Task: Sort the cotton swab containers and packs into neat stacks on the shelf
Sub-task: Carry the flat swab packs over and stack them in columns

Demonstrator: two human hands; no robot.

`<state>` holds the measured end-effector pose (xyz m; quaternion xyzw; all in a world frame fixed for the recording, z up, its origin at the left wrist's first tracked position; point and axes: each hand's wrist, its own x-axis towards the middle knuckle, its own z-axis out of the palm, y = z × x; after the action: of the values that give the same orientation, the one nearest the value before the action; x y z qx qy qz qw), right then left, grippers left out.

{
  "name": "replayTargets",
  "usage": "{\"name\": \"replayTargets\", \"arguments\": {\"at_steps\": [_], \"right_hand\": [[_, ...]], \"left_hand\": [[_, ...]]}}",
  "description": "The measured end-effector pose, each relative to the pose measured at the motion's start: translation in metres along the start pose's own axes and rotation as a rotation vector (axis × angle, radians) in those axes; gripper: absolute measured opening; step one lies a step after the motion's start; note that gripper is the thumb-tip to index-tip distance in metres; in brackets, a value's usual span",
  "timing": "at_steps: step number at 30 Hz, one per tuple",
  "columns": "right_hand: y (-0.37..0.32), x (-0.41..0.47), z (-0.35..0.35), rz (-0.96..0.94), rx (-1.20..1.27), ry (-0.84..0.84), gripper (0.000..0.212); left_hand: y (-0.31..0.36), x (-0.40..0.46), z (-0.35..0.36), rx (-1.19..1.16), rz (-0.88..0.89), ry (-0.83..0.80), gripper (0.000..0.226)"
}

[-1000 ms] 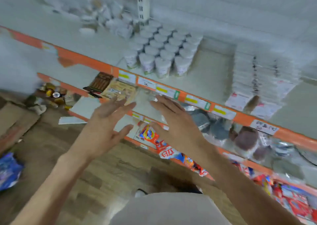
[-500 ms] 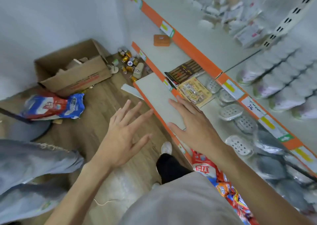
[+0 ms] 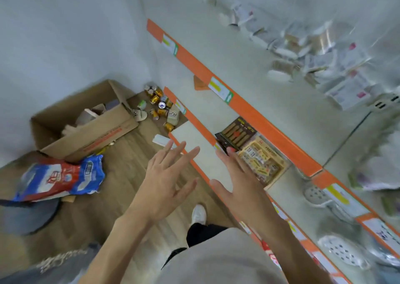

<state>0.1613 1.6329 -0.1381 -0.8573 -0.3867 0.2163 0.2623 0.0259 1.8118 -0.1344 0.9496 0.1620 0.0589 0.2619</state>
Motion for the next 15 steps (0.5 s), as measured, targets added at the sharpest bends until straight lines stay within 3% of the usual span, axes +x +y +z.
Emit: {"name": "replayTargets", "arguments": {"at_steps": [11, 15], "right_hand": [[-0.019, 0.136, -0.034, 0.018, -0.032, 0.122, 0.066], [-0.015, 0.169, -0.046, 0.093, -0.012, 0.21, 0.067]], "left_hand": [[-0.064, 0.116, -0.031, -0.054, 0.039, -0.036, 0.062], [-0.07, 0.185, -0.036, -0.097, 0.159, -0.071, 0.062]]}}
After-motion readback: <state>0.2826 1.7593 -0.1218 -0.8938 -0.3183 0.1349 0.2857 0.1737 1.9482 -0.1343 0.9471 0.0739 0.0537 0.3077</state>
